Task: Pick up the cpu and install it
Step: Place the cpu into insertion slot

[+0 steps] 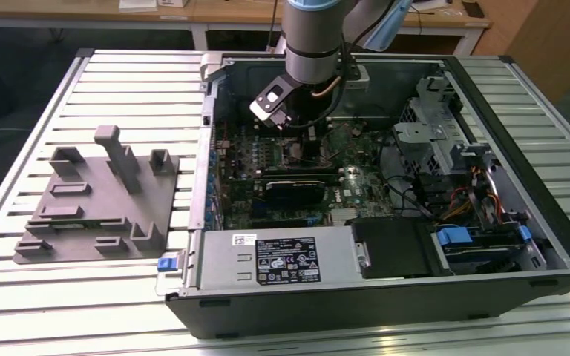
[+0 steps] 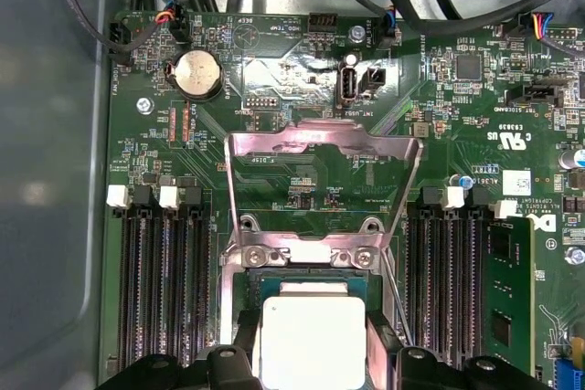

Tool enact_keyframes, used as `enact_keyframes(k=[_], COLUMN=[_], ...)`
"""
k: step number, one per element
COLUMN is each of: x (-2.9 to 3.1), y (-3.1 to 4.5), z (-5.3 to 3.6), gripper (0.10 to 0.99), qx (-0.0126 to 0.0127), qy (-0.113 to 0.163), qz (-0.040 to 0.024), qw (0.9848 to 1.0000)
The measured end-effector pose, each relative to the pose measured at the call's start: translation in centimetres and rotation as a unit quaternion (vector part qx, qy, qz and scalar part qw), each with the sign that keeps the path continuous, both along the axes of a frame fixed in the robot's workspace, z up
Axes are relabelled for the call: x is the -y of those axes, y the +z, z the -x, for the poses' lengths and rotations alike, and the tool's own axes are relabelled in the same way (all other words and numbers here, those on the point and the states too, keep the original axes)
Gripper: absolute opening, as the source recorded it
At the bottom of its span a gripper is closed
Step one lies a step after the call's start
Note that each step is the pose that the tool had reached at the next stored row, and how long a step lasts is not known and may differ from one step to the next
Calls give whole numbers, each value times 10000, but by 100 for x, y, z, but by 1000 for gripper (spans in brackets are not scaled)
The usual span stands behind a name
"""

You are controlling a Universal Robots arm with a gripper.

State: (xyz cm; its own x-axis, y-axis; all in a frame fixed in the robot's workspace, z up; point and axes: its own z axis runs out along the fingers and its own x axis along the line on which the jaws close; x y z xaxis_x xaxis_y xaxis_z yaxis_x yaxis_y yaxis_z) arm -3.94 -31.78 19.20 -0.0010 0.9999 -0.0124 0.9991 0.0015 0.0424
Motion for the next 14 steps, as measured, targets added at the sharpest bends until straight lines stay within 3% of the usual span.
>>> enact_keyframes(k=[7, 8, 14], x=[-2, -2, 0], y=[-6, -6, 21], z=[-2, -1, 0], gripper=[553, 612, 612], qx=[5, 4, 0], qy=[0, 0, 0], qz=[-7, -6, 0], qw=[10000, 10000, 10000])
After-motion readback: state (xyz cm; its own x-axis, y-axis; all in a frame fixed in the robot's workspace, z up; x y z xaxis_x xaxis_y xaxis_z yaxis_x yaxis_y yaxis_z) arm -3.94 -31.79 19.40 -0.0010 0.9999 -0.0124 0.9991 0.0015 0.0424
